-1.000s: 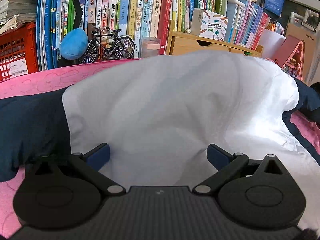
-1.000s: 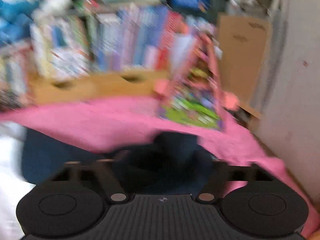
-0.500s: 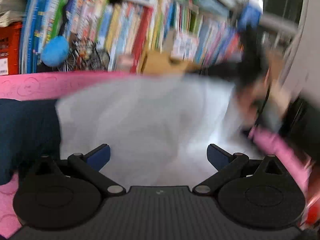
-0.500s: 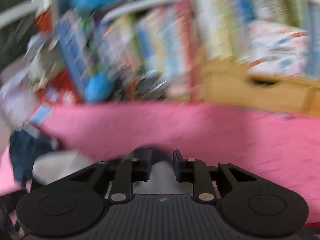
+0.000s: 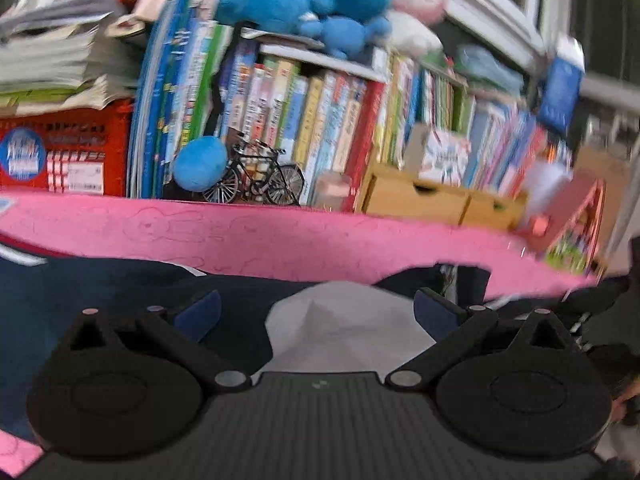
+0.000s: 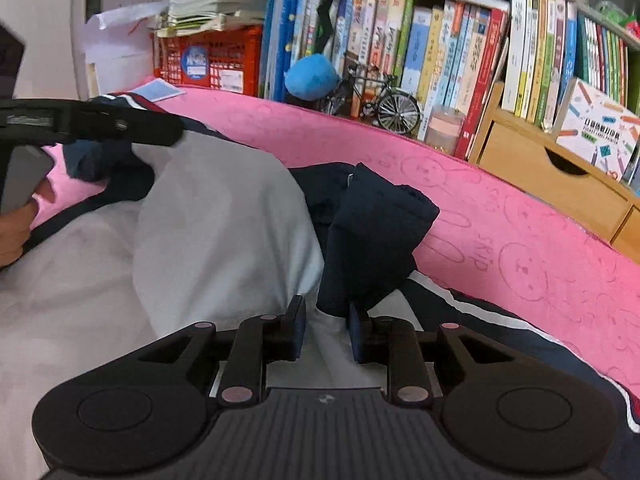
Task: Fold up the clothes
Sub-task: 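Fold the sleeve across the jacket with the right gripper while the left gripper holds the body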
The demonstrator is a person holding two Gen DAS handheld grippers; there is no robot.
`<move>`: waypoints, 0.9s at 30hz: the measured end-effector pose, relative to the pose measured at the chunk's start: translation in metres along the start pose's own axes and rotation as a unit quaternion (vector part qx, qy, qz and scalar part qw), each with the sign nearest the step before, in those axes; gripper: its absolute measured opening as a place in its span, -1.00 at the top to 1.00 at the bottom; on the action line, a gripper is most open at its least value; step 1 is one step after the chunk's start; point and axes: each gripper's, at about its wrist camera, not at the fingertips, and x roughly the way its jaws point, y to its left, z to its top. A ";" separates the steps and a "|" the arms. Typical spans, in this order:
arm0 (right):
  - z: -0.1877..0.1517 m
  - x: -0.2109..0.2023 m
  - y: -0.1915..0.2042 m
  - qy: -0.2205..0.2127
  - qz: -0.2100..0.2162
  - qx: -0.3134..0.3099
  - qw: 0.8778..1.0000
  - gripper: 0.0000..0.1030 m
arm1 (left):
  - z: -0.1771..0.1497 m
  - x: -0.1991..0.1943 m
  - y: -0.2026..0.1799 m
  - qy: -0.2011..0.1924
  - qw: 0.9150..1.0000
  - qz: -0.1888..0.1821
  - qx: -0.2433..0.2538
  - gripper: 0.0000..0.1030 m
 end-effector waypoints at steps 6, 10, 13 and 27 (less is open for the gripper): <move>0.006 -0.024 -0.020 -0.036 -0.018 0.034 0.999 -0.27 | -0.027 0.025 -0.006 0.068 0.995 0.046 0.049 -1.00; 0.042 -0.008 -0.042 -0.042 -0.017 0.070 0.997 -0.85 | -0.028 0.026 0.005 0.077 0.996 0.030 0.025 -1.00; 0.069 0.032 -0.054 0.004 0.004 0.115 0.993 -0.54 | -0.028 0.023 0.008 0.076 0.997 0.023 0.017 -1.00; 0.147 0.012 -0.068 -0.183 -0.247 0.083 0.948 0.45 | -0.026 0.010 0.018 0.056 0.997 0.056 -0.026 -1.00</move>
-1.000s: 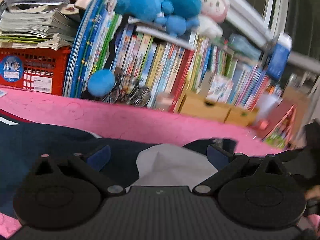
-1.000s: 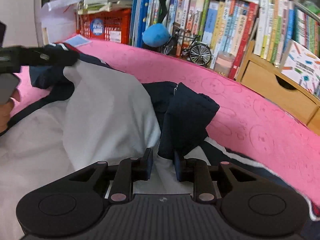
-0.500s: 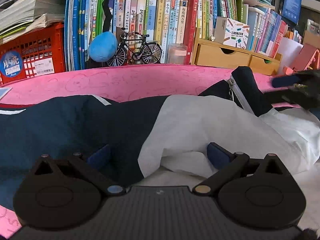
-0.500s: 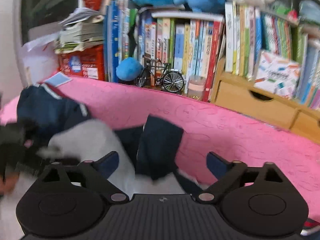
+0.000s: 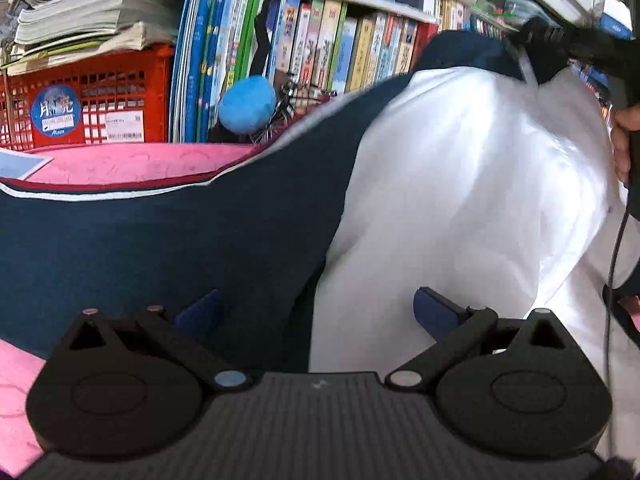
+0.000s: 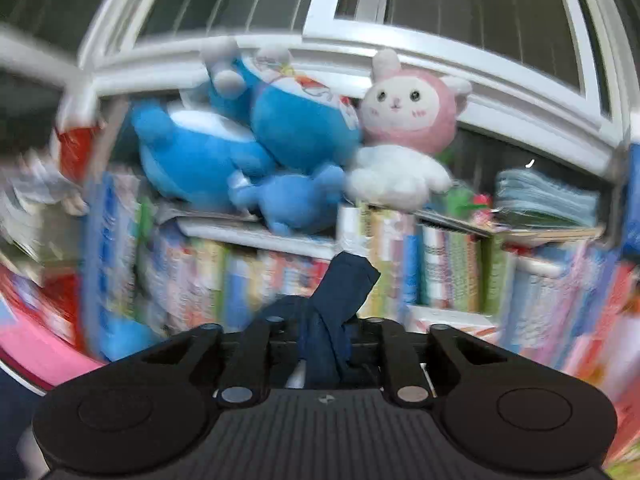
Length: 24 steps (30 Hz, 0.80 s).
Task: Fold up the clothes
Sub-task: 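Fold the sleeve across the jacket with the right gripper while the left gripper holds the body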
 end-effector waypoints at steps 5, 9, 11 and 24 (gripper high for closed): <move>-0.037 0.050 -0.037 0.204 -0.002 0.101 0.974 0.09 | 0.001 0.002 0.002 0.010 1.000 0.003 -0.007 -1.00; -0.043 0.016 -0.047 0.173 0.020 0.136 0.975 -0.28 | 0.003 -0.008 0.012 -0.014 0.999 0.001 -0.036 -1.00; -0.046 -0.015 -0.046 0.151 0.046 0.124 0.980 -0.29 | 0.006 -0.019 0.025 -0.042 0.997 0.009 -0.065 -1.00; -0.122 -0.142 -0.089 0.133 0.053 0.092 0.985 -0.59 | 0.006 -0.085 0.165 -0.098 0.931 0.301 -0.183 -1.00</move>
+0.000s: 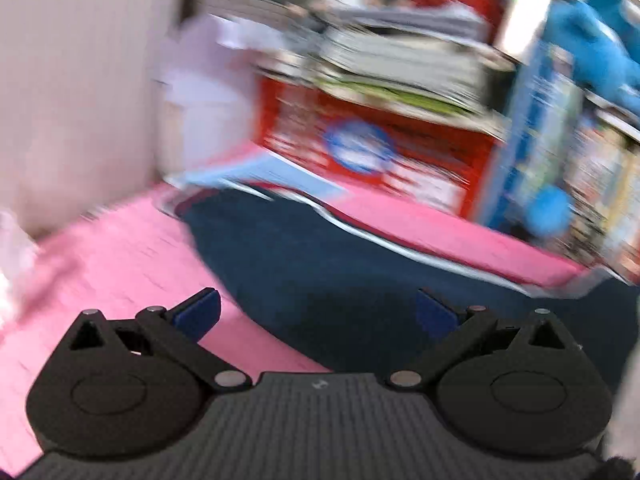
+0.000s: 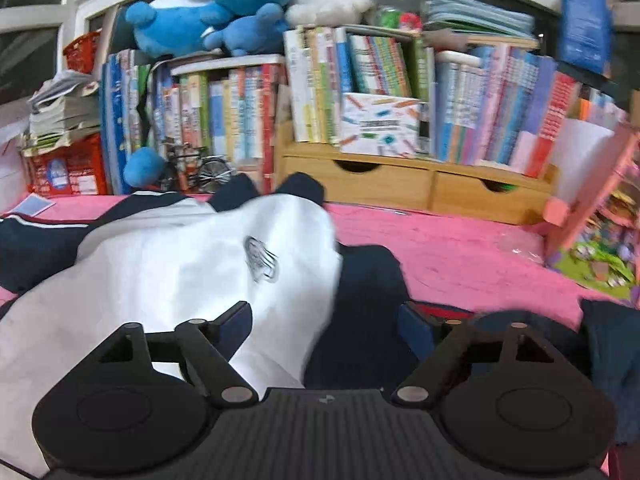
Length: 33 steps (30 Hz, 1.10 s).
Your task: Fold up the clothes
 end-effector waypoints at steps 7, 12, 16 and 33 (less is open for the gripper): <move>-0.015 0.008 0.002 0.009 -0.008 0.007 1.000 -0.70 | 0.038 0.091 0.045 0.091 0.990 0.100 -0.036 -0.88; -0.013 0.016 0.009 0.016 -0.005 0.003 1.000 -0.75 | 0.046 0.116 0.026 0.062 0.992 0.105 0.029 0.41; -0.015 0.019 0.011 0.017 -0.014 -0.001 1.000 -0.80 | 0.056 0.122 -0.002 0.031 0.983 0.131 0.126 0.79; -0.014 0.017 -0.004 0.024 -0.025 -0.001 0.999 -0.82 | 0.076 0.128 0.046 0.018 0.971 0.238 0.020 0.63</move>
